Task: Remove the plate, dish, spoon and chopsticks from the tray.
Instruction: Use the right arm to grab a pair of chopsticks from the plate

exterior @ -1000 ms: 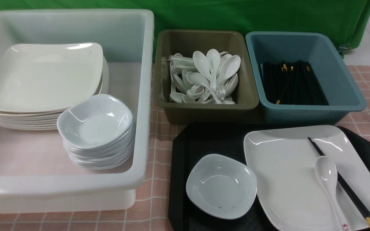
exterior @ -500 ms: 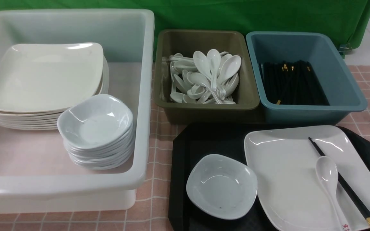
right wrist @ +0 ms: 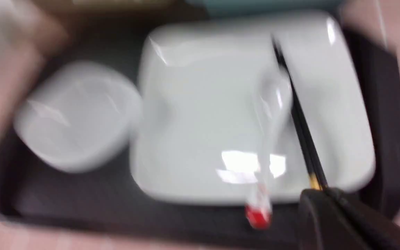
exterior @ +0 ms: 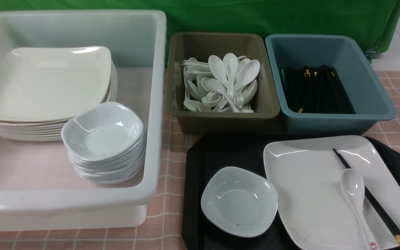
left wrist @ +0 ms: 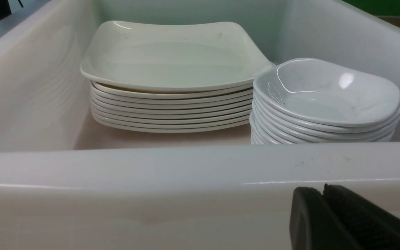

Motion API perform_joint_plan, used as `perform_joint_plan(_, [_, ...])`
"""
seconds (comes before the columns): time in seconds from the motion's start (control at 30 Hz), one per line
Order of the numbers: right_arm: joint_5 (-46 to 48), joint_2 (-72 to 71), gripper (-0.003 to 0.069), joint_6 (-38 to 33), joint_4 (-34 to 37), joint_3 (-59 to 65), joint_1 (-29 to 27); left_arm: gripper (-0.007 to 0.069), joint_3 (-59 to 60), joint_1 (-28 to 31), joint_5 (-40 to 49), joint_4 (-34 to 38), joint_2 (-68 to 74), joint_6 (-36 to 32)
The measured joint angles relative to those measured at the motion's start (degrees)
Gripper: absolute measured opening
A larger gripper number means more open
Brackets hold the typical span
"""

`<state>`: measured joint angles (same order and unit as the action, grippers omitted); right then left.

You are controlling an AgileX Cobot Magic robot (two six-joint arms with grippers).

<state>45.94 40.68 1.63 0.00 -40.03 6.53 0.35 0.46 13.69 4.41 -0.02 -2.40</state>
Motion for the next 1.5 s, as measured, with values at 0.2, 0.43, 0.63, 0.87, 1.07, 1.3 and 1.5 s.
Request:
perform_joint_plan(0.2, [2.2, 21.0, 0.0300, 1.0, -3.2, -3.9, 0.0, 0.0021, 0.0, 0.0, 0.0, 0.0, 0.0, 0.0])
perform_joint_plan(0.43, [3.3, 39.9, 0.0429, -0.7, -3.8, -13.1, 0.0, 0.0021, 0.0, 0.0, 0.0, 0.0, 0.0, 0.0])
perform_joint_plan(0.63, [3.3, 49.2, 0.0433, -3.6, -5.4, -17.1, 0.0, 0.0021, 0.0, 0.0, 0.0, 0.0, 0.0, 0.0])
perform_joint_plan(0.87, [3.2, 56.2, 0.0433, -8.2, -5.9, -17.3, 0.0, 0.0021, 0.0, 0.0, 0.0, 0.0, 0.0, 0.0])
perform_joint_plan(1.07, [1.6, 59.1, 0.0433, -10.9, -7.9, -17.3, 0.0, 0.0021, 0.0, 0.0, 0.0, 0.0, 0.0, 0.0])
perform_joint_plan(1.3, [0.9, 60.8, 0.0412, -11.0, -10.3, -17.3, 0.0, 0.0021, 0.0, 0.0, 0.0, 0.0, 0.0, 0.0])
perform_joint_plan(1.5, [1.7, 62.0, 0.0172, -11.0, -10.4, -17.4, 0.0, 0.0021, 0.0, 0.0, 0.0, 0.0, 0.0, 0.0])
